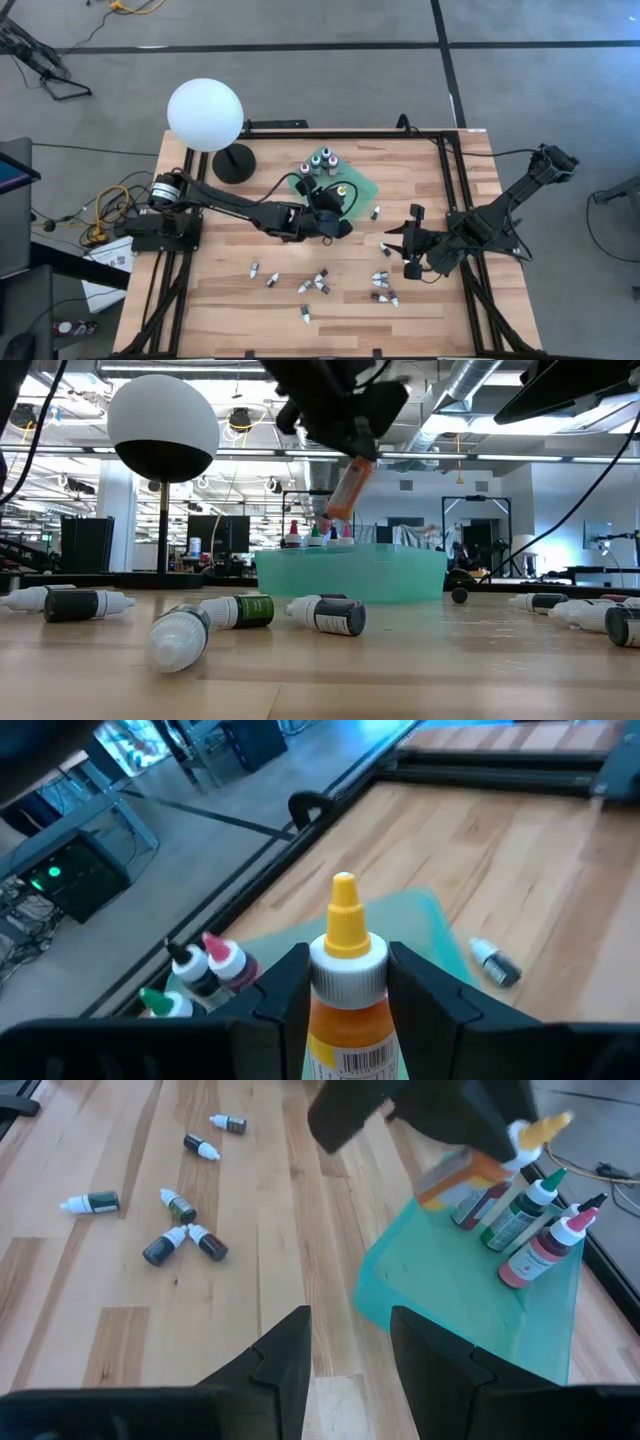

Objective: Pick & Place food coloring
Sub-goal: Put the yellow food coloring bottle into the green bin

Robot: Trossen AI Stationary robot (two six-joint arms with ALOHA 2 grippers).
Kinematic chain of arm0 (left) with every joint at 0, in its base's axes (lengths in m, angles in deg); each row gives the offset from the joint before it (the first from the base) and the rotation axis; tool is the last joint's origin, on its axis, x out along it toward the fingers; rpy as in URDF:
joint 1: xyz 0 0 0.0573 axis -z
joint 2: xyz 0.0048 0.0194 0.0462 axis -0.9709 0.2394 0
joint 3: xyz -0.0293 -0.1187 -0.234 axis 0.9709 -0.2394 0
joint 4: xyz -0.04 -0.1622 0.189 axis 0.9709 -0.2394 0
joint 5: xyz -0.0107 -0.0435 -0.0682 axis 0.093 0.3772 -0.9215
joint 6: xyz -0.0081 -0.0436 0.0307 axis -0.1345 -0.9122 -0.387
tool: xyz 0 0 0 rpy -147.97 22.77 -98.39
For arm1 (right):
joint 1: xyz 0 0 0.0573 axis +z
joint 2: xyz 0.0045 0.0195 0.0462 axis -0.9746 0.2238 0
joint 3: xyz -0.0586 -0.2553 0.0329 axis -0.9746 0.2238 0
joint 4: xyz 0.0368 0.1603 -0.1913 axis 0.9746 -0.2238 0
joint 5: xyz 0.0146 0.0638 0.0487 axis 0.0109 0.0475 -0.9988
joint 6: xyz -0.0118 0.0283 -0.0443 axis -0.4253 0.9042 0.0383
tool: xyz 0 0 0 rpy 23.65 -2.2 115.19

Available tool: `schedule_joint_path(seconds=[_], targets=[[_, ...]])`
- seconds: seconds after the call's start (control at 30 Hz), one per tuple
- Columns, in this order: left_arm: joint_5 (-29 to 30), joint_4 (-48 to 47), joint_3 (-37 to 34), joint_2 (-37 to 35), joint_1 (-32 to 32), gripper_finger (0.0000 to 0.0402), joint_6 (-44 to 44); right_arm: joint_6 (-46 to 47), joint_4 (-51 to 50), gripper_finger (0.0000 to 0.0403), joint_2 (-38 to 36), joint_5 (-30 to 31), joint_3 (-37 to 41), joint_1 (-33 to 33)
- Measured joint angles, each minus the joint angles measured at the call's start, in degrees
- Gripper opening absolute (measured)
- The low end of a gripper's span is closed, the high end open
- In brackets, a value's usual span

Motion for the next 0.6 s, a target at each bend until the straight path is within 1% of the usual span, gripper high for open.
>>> schedule_joint_path(seconds=[0.13, 0.27, 0.43, 0.53, 0.6], targets=[[0.11, 5.79, -3.53, -0.12, -0.91, 0.0107, 0.37, 0.04, -0.44, 0.0131, 0.0, 0.0, 0.01, 0.0], [0.44, 11.17, -8.06, -1.8, -1.28, 0.0106, 0.6, 0.4, -1.13, 0.0131, 0.02, -0.01, -0.01, 0.0], [1.9, 17.4, -15.31, -8.07, -1.2, 0.0106, 0.88, 0.55, -1.49, 0.0131, 0.02, 0.0, 0.01, 0.0], [1.59, 22.92, -21.35, -12.15, -1.06, 0.0106, 0.57, 0.56, -1.28, 0.0131, 0.02, 0.05, 0.0, 0.0], [1.61, 28.19, -25.36, -14.3, -0.86, 0.0107, 0.27, 0.57, -1.27, 0.0131, 0.02, 0.09, -0.01, -0.01]])
